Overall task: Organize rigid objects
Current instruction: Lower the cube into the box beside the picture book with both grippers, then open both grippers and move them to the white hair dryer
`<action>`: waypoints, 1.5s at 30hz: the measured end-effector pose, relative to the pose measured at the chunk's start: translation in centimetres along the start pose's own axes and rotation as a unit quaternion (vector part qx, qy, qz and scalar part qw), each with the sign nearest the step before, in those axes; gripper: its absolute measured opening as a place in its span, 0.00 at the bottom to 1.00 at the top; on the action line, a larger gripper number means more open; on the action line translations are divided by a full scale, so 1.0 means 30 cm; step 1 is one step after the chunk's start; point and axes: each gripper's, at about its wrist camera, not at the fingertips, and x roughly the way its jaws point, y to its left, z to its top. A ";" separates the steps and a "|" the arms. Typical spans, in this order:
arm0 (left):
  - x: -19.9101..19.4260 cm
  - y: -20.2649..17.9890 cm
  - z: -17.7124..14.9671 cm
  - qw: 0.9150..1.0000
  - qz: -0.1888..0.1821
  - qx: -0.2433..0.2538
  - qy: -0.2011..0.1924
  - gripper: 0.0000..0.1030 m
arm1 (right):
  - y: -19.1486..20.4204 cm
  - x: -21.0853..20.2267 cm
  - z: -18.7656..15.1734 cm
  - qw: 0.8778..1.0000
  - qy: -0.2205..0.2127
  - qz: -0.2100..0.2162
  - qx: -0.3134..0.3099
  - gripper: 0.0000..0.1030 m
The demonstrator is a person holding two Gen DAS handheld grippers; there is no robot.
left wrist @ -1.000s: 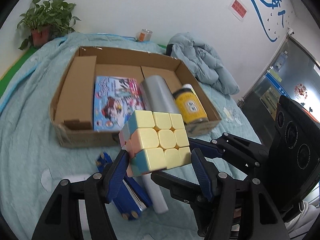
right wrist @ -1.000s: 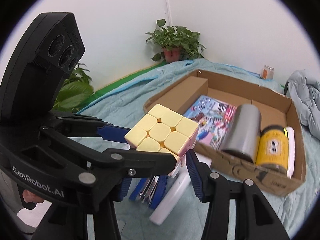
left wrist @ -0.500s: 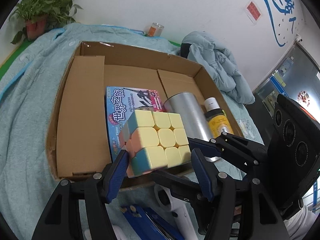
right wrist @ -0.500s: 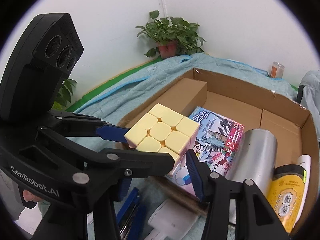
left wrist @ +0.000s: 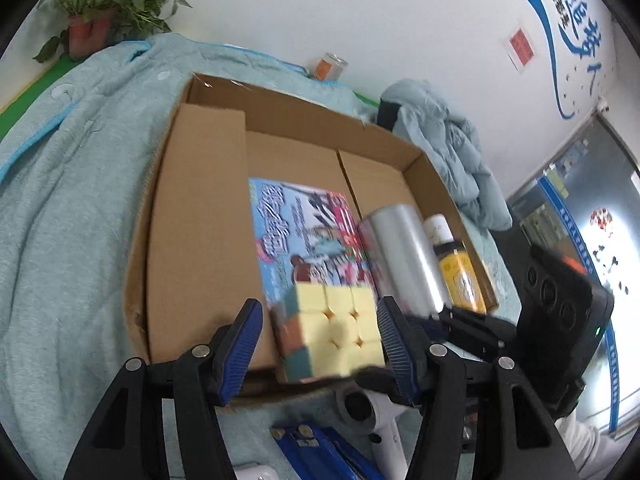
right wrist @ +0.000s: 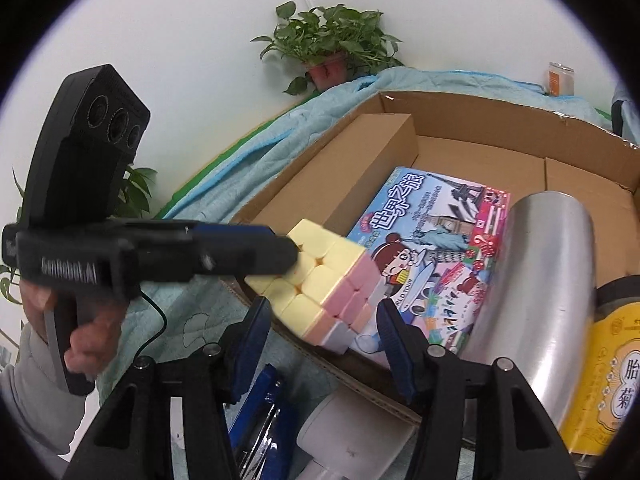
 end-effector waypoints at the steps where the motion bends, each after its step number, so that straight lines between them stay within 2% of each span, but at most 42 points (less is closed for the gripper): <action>1: 0.008 0.009 0.018 1.000 -0.001 -0.002 -0.001 0.54 | -0.004 -0.001 -0.001 1.000 0.001 0.003 0.004 0.52; 3: 0.037 0.015 0.038 1.000 -0.006 0.000 0.011 0.43 | -0.005 0.011 0.001 1.000 0.007 0.009 0.005 0.50; 5: 0.086 0.018 0.041 1.000 -0.003 0.001 0.031 0.35 | 0.006 0.031 -0.001 1.000 0.020 0.018 0.004 0.42; 8: 0.087 0.004 0.010 1.000 0.003 0.001 0.026 0.35 | 0.011 0.053 -0.012 0.999 0.034 0.012 0.009 0.40; 15: 0.059 -0.007 -0.053 0.999 0.019 -0.031 0.029 0.34 | 0.014 0.051 -0.022 0.999 0.035 0.020 0.017 0.40; 21: 0.036 -0.024 -0.092 0.998 0.027 -0.044 0.036 0.34 | 0.026 0.058 -0.018 0.999 0.040 0.015 0.016 0.46; 23: 0.026 -0.031 -0.100 0.998 0.029 -0.041 0.040 0.34 | 0.034 0.060 -0.011 0.999 0.044 0.001 0.021 0.46; 25: 0.000 -0.041 -0.106 0.998 0.047 -0.028 0.024 0.33 | 0.052 0.021 -0.018 0.999 0.014 -0.034 0.017 0.47; 26: -0.028 -0.049 -0.111 0.998 0.063 -0.017 0.003 0.38 | 0.065 -0.013 -0.028 0.998 -0.009 -0.060 0.016 0.47; 27: -0.062 -0.062 -0.119 0.997 0.075 -0.006 -0.018 0.44 | 0.075 -0.049 -0.043 0.996 -0.028 -0.084 0.018 0.53; 28: -0.105 -0.079 -0.133 0.995 0.084 0.005 -0.047 0.66 | 0.082 -0.088 -0.065 0.993 -0.045 -0.104 0.024 0.68; 29: -0.144 -0.093 -0.148 0.993 0.090 0.010 -0.076 0.94 | 0.087 -0.115 -0.083 0.991 -0.056 -0.117 0.031 0.76; 30: -0.186 -0.108 -0.168 0.989 0.097 0.012 -0.112 0.99 | 0.093 -0.152 -0.116 0.988 -0.073 -0.132 0.041 0.82; 31: -0.222 -0.124 -0.193 0.984 0.104 0.016 -0.146 0.99 | 0.100 -0.182 -0.150 0.985 -0.084 -0.142 0.050 0.82; 34: -0.245 -0.163 -0.242 0.980 0.112 0.037 -0.158 0.98 | 0.129 -0.211 -0.233 0.981 -0.072 -0.175 0.048 0.82; 35: -0.245 -0.172 -0.260 0.980 0.115 0.040 -0.159 0.84 | 0.134 -0.214 -0.248 0.979 -0.074 -0.183 0.046 0.81; 36: -0.236 -0.185 -0.284 0.980 0.115 0.045 -0.154 0.63 | 0.140 -0.223 -0.267 0.978 -0.082 -0.187 0.046 0.70; 37: -0.220 -0.194 -0.291 0.983 0.114 0.053 -0.135 0.10 | 0.142 -0.238 -0.279 0.977 -0.092 -0.187 0.050 0.36; 38: -0.202 -0.203 -0.298 0.985 0.117 0.056 -0.115 0.02 | 0.145 -0.248 -0.286 0.975 -0.096 -0.191 0.053 0.19; 39: -0.195 -0.212 -0.314 0.984 0.125 0.056 -0.113 0.02 | 0.144 -0.248 -0.287 0.973 -0.090 -0.204 0.054 0.10; 40: -0.195 -0.225 -0.335 0.982 0.129 0.059 -0.122 0.02 | 0.143 -0.255 -0.292 0.972 -0.092 -0.211 0.054 0.10; 41: -0.198 -0.237 -0.352 0.981 0.130 0.065 -0.127 0.08 | 0.148 -0.256 -0.289 0.971 -0.100 -0.212 0.056 0.10; 42: -0.199 -0.250 -0.367 0.980 0.136 0.071 -0.128 0.20 | 0.147 -0.255 -0.287 0.971 -0.104 -0.209 0.054 0.24; 43: -0.197 -0.261 -0.379 0.979 0.143 0.072 -0.126 0.68 | 0.152 -0.254 -0.289 0.971 -0.101 -0.212 0.052 0.65; 44: -0.198 -0.269 -0.389 0.978 0.152 0.066 -0.126 0.96 | 0.154 -0.250 -0.289 0.971 -0.096 -0.214 0.053 0.86; 45: -0.206 -0.269 -0.416 0.976 0.150 0.054 -0.150 0.97 | 0.152 -0.250 -0.296 0.972 -0.099 -0.204 0.060 0.97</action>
